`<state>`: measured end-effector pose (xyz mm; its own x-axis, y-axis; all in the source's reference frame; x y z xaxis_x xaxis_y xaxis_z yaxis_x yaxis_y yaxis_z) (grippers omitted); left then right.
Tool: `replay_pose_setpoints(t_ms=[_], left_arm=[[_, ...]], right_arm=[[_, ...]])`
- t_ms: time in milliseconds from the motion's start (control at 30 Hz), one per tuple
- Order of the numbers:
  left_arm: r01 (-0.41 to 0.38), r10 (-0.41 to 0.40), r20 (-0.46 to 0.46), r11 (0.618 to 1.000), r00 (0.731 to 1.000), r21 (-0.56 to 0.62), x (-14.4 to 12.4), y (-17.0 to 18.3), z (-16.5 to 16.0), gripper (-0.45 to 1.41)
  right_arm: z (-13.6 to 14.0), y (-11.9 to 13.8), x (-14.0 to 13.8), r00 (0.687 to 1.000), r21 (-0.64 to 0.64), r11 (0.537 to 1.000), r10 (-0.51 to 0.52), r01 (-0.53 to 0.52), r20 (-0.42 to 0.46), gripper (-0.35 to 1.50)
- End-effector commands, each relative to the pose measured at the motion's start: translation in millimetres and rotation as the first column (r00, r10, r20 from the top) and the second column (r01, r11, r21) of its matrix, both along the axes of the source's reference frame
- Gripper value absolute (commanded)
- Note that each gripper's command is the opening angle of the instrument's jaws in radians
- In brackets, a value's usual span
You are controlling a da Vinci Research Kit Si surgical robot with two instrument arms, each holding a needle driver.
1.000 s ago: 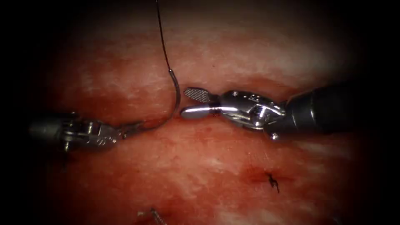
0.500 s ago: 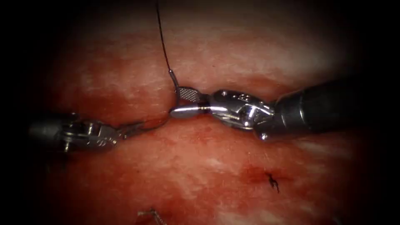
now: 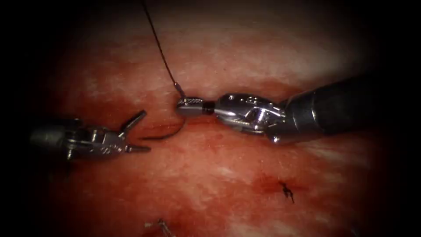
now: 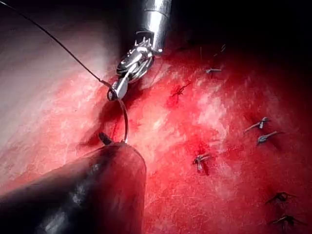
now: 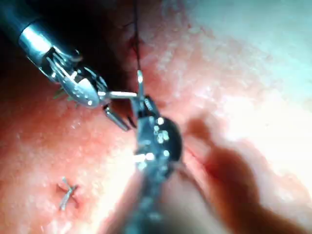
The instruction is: Wound Closure
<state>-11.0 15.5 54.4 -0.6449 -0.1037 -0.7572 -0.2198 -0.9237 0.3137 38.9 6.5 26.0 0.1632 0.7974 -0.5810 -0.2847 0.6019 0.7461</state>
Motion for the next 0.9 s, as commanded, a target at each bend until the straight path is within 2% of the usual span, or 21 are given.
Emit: replay_pose_setpoints(t_ms=[33, 100, 133, 233, 300, 367, 433, 467, 533, 567, 600, 733, 800, 833, 900], left_arm=[[0.012, -0.015, 0.046, 0.998, 0.999, 0.056, -0.4, -0.4, 0.1, 0.89], [0.063, -0.082, 0.117, 0.986, 0.990, 0.156, -0.5, -0.4, -0.4, 1.25], [0.118, -0.151, 0.135, 0.967, 0.979, 0.224, -0.6, -0.2, -0.8, 1.28], [0.152, -0.211, 0.150, 0.931, 0.966, 0.331, -0.4, 0.0, -1.5, 1.16], [0.127, -0.216, 0.158, 0.889, 0.964, 0.439, -0.2, 0.3, -2.0, 0.99], [0.090, -0.204, 0.163, 0.845, 0.965, 0.527, -0.1, 0.6, -2.4, 0.86], [0.059, -0.207, 0.176, 0.792, 0.962, 0.608, -0.1, 1.1, -2.8, 0.83], [0.038, -0.214, 0.190, 0.753, 0.958, 0.657, -0.2, 1.6, -3.0, 0.76], [0.002, -0.212, 0.207, 0.704, 0.955, 0.711, -0.3, 2.3, -3.2, 0.66], [-0.021, -0.213, 0.211, 0.655, 0.954, 0.756, -0.4, 3.0, -3.3, 0.66], [-0.036, -0.209, 0.210, 0.623, 0.955, 0.782, -0.5, 3.4, -3.3, 0.66], [-0.081, -0.180, 0.209, 0.540, 0.961, 0.837, -0.9, 4.5, -3.1, 0.64], [-0.102, -0.166, 0.203, 0.476, 0.965, 0.874, -1.5, 5.0, -2.4, 0.67], [-0.102, -0.166, 0.203, 0.476, 0.965, 0.874, -1.5, 5.0, -2.4, 0.67], [-0.108, -0.167, 0.201, 0.447, 0.965, 0.888, -1.8, 5.3, -2.0, 0.69]], right_arm=[[0.5, -0.2, 0.1, 1.000, -0.005, 1.000, 0.005, -0.005, 0.001, -0.35], [0.6, -0.2, -0.2, 1.000, -0.018, 1.000, 0.006, -0.006, 0.003, -0.35], [0.6, -0.2, -0.4, 1.000, -0.035, 0.999, 0.002, -0.002, 0.002, -0.35], [0.5, -0.2, -0.7, 1.000, -0.085, 0.996, -0.017, 0.017, -0.003, -0.35], [0.4, -0.3, -0.8, 0.999, -0.121, 0.992, -0.044, 0.042, -0.021, -0.35], [0.3, -0.4, -1.0, 0.997, -0.158, 0.985, -0.072, 0.066, -0.036, -0.35], [0.1, -0.4, -1.1, 0.993, -0.200, 0.975, -0.103, 0.091, -0.052, -0.35], [0.0, -0.4, -1.1, 0.991, -0.221, 0.970, -0.118, 0.102, -0.059, -0.35], [-0.3, -0.2, -1.1, 0.985, -0.268, 0.955, -0.154, 0.128, -0.080, -0.35], [-0.6, -0.2, -1.1, 0.979, -0.310, 0.940, -0.181, 0.145, -0.091, -0.35], [-0.8, -0.1, -1.1, 0.975, -0.332, 0.931, -0.197, 0.154, -0.100, -0.35], [-1.5, 0.0, -1.1, 0.962, -0.398, 0.900, -0.244, 0.177, -0.124, -0.35], [-2.1, 0.0, -0.9, 0.946, -0.482, 0.855, -0.293, 0.193, -0.141, -0.35], [-2.1, 0.0, -0.9, 0.946, -0.482, 0.855, -0.293, 0.193, -0.141, -0.35], [-2.2, 0.1, -0.9, 0.936, -0.517, 0.833, -0.316, 0.196, -0.155, -0.35]])
